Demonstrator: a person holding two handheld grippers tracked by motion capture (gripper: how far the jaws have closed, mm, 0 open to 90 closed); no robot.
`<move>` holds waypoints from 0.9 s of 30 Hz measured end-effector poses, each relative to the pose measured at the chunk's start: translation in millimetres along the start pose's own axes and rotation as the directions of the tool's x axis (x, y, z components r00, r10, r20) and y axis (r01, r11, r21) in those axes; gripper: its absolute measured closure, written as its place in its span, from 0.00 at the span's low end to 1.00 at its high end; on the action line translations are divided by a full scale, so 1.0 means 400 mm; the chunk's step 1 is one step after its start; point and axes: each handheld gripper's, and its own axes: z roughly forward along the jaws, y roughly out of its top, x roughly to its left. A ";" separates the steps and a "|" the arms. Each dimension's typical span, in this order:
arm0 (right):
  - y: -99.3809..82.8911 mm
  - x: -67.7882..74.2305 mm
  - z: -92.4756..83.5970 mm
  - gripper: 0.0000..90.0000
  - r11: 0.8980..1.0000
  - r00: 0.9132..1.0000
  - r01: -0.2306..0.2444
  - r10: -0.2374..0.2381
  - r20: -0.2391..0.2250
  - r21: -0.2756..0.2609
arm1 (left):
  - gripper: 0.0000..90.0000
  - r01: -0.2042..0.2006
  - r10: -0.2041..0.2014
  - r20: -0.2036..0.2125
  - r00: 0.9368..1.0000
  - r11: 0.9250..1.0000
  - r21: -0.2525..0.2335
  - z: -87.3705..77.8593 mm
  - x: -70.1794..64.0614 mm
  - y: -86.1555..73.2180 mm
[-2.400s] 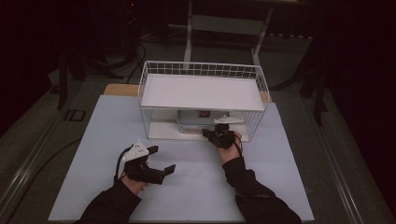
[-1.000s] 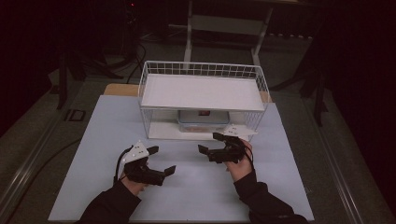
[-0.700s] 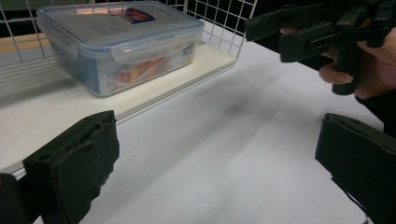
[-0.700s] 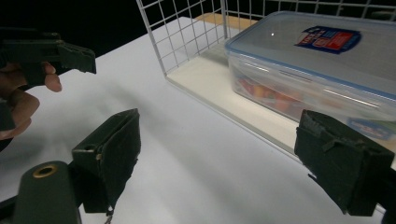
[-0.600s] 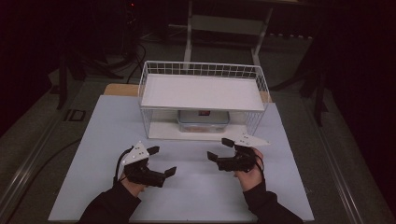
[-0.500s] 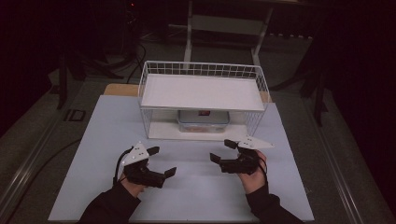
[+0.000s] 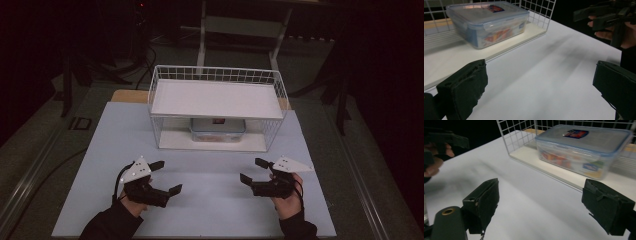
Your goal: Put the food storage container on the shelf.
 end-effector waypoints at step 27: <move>-0.100 -0.070 -0.107 0.16 0.998 1.000 -0.011 0.010 0.024 0.069 | 0.00 0.012 -0.011 -0.035 0.999 1.000 0.024 -0.075 0.022 -0.070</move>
